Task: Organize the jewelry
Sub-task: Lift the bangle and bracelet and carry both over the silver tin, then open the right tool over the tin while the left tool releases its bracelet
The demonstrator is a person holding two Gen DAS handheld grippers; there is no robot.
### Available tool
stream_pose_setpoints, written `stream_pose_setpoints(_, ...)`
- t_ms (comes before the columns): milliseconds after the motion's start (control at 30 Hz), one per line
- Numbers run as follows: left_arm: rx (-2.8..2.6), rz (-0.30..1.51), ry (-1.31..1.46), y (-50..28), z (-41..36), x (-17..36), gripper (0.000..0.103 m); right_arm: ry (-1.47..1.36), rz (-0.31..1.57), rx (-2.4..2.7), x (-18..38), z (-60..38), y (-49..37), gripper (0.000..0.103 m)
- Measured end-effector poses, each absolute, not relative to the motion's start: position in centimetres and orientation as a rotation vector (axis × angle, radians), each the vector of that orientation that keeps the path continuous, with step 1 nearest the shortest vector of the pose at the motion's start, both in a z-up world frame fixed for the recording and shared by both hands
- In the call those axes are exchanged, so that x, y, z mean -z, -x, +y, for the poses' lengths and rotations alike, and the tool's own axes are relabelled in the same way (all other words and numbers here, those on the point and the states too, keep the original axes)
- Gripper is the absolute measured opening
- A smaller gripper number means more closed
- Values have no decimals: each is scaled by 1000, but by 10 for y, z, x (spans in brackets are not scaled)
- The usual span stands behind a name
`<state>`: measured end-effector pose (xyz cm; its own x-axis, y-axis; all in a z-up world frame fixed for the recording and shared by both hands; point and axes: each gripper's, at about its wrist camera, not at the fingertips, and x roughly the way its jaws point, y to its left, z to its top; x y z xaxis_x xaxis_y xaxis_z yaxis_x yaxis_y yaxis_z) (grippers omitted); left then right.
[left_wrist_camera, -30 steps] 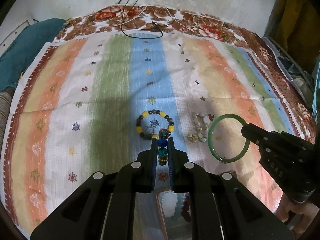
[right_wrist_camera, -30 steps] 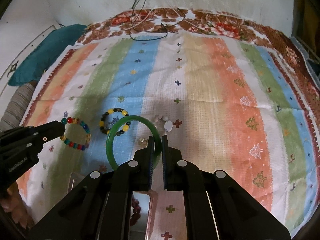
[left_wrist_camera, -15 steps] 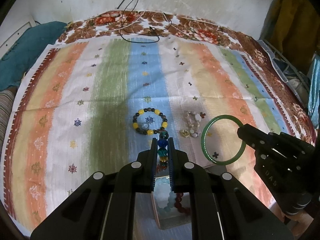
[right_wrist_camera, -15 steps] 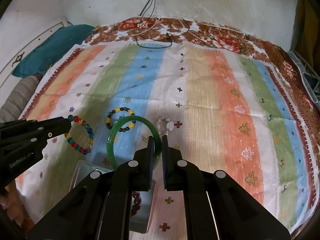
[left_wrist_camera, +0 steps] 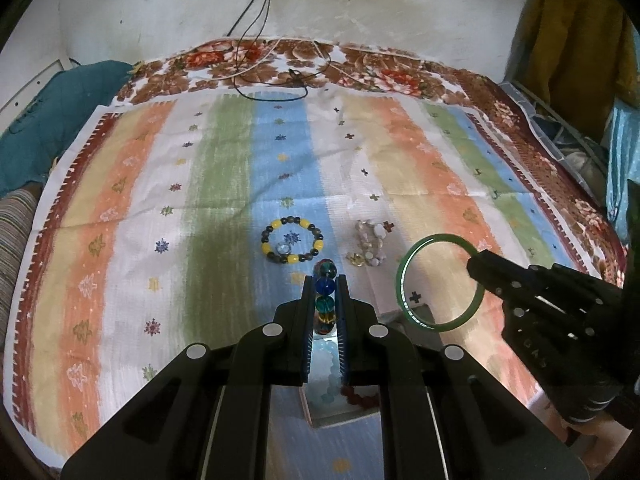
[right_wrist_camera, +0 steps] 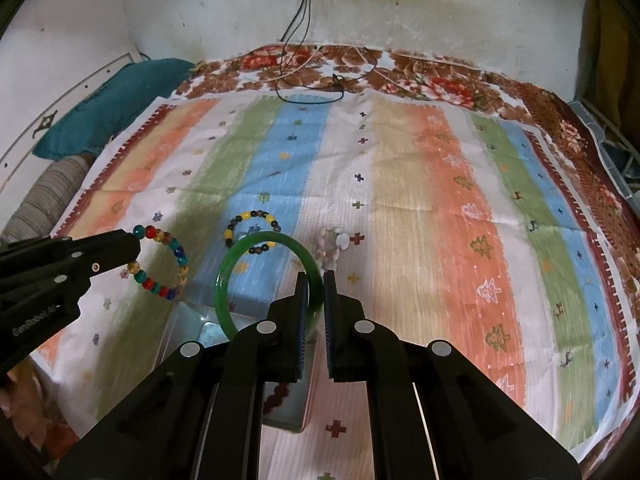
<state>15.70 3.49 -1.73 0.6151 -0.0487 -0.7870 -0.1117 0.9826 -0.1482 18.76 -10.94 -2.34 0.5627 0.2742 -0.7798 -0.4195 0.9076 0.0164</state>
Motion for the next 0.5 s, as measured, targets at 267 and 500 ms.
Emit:
stream_pose_setpoints(267, 11, 891, 169, -138, 20, 12, 10, 187, 887, -423, 25, -111, -170, 8)
stream_pose_setpoints(500, 20, 889, 164, -130, 15, 12, 10, 181, 906, -429, 27, -115, -157, 9)
